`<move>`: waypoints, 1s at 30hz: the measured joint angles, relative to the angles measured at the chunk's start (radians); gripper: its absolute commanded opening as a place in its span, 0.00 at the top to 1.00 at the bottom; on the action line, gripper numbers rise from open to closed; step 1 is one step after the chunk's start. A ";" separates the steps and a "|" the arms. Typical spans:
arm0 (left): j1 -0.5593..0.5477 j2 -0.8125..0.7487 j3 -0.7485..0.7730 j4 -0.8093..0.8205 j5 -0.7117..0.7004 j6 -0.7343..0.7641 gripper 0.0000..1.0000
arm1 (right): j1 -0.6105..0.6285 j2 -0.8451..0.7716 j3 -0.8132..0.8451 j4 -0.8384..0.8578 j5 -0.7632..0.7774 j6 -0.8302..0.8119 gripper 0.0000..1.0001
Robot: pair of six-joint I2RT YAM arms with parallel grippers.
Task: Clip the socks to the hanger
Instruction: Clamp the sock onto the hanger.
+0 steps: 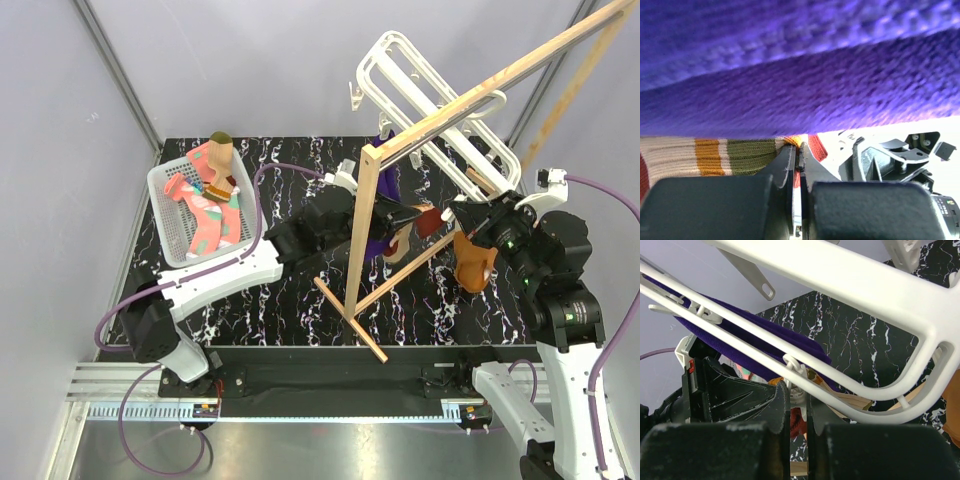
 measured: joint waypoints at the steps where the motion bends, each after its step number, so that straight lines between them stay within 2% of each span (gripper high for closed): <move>1: 0.000 0.005 0.006 0.001 0.000 0.000 1.00 | 0.000 0.000 -0.001 0.000 0.000 0.000 1.00; 30: -0.008 0.017 0.021 0.012 0.000 -0.001 1.00 | 0.000 -0.003 -0.021 0.023 0.003 -0.010 1.00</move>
